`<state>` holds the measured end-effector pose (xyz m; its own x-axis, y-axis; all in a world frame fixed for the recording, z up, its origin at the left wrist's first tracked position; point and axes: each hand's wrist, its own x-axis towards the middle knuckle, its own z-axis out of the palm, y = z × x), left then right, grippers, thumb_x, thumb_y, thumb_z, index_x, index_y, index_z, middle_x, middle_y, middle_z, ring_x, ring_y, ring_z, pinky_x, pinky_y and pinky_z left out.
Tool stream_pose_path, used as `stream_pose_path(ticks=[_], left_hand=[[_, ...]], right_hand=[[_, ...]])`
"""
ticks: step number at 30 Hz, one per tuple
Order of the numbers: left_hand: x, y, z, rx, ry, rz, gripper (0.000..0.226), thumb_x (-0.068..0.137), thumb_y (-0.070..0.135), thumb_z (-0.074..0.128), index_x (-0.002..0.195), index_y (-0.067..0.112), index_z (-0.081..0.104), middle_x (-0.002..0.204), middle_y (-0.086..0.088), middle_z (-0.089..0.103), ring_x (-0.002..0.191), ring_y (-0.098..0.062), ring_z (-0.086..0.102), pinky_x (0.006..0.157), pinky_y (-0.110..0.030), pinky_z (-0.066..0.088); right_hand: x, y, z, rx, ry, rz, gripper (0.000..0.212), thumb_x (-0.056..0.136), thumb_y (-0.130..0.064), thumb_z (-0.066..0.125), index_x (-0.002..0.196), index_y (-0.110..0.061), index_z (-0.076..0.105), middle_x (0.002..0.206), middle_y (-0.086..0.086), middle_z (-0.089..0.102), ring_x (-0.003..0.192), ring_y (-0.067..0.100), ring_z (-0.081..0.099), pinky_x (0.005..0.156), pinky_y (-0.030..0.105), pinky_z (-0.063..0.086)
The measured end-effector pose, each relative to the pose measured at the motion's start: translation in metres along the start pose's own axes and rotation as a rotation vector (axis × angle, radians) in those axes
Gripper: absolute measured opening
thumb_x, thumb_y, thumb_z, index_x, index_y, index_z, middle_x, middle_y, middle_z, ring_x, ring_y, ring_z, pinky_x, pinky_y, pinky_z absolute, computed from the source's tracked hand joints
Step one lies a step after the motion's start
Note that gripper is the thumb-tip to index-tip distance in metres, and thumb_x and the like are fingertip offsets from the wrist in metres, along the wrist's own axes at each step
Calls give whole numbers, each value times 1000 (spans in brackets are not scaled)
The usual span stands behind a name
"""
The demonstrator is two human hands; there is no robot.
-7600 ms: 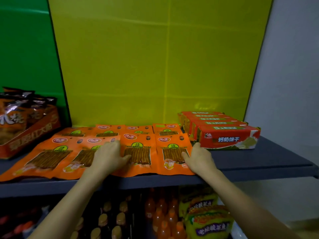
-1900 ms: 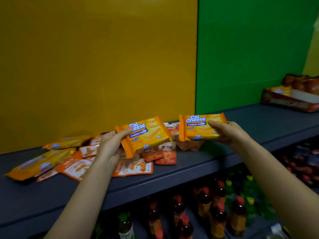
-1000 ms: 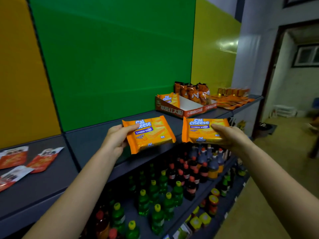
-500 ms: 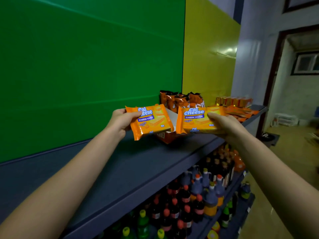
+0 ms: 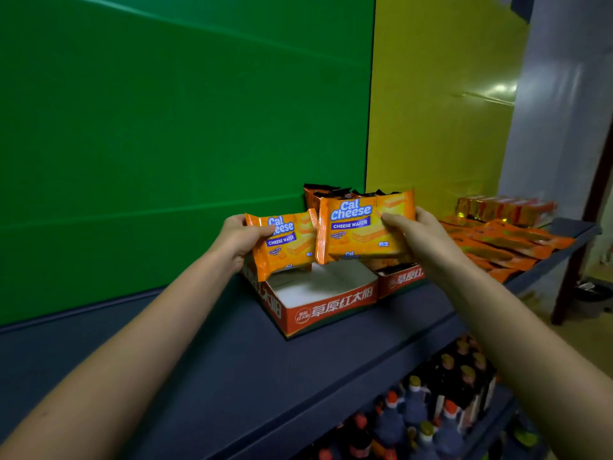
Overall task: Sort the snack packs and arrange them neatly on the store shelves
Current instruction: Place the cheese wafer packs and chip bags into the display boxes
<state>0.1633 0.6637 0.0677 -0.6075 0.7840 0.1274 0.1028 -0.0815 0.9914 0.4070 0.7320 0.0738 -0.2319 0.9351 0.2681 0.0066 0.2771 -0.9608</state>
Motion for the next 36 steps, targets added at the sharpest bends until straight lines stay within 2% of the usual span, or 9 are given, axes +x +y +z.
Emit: stream_pose_path(ticks=[3, 6, 10, 14, 18, 22, 28, 31, 36], left_hand=[[15, -5, 18, 77, 57, 43, 22, 82, 4, 66, 75, 15, 49, 79, -5, 59, 61, -12, 54, 48, -22, 47], [30, -12, 30, 174, 110, 97, 24, 81, 2, 68, 74, 15, 49, 76, -4, 56, 63, -13, 53, 61, -26, 46], [43, -24, 36, 267, 184, 109, 22, 79, 2, 68, 75, 14, 51, 75, -5, 56, 66, -17, 52, 63, -30, 47], [47, -22, 34, 552, 195, 232, 23, 77, -3, 62, 96, 9, 61, 90, -13, 61, 82, -20, 54, 80, -39, 50], [45, -18, 18, 864, 155, 262, 29, 76, -1, 64, 105, 4, 66, 91, -9, 59, 82, -17, 50, 72, -23, 38], [42, -21, 2, 926, 127, 257, 30, 73, -3, 67, 103, 3, 67, 92, -10, 64, 80, -16, 52, 70, -24, 42], [40, -19, -10, 929, 50, 272, 41, 73, -15, 58, 110, 0, 64, 111, -19, 66, 103, -32, 62, 94, -32, 49], [35, -18, -13, 958, 71, 295, 42, 78, -16, 55, 116, 0, 62, 117, -17, 65, 101, -20, 59, 84, -15, 45], [24, -19, -26, 1084, 282, 373, 27, 85, 0, 57, 109, 5, 67, 111, -9, 69, 100, -22, 63, 89, -27, 47]], right_hand=[[24, 9, 2, -28, -101, -30, 35, 90, -21, 60, 121, -13, 48, 115, 11, 63, 97, 26, 64, 83, 40, 54], [44, 19, 6, -37, -238, -51, 29, 91, -19, 59, 116, -14, 46, 117, 11, 63, 97, 25, 63, 84, 39, 53], [59, 35, 20, -71, -383, -52, 42, 91, -20, 58, 128, -13, 40, 123, 9, 59, 103, 24, 63, 87, 38, 53], [67, 49, 37, -81, -488, -65, 44, 93, -21, 56, 132, -13, 36, 126, 9, 58, 105, 24, 63, 93, 41, 52], [74, 53, 53, -94, -592, -54, 43, 94, -21, 54, 132, -13, 34, 119, 6, 58, 98, 20, 62, 89, 38, 53], [80, 57, 65, -105, -667, -14, 42, 93, -20, 55, 130, -14, 35, 127, 10, 58, 106, 24, 63, 95, 44, 51], [91, 53, 75, -326, -672, -140, 40, 90, -18, 61, 127, -14, 46, 130, 10, 57, 116, 26, 58, 100, 41, 47], [94, 53, 87, -540, -618, -229, 57, 87, -21, 65, 135, -9, 37, 133, 10, 54, 118, 27, 54, 94, 34, 46], [92, 59, 95, -731, -508, -335, 69, 82, -19, 69, 138, -4, 31, 140, 12, 43, 125, 31, 47, 100, 36, 41]])
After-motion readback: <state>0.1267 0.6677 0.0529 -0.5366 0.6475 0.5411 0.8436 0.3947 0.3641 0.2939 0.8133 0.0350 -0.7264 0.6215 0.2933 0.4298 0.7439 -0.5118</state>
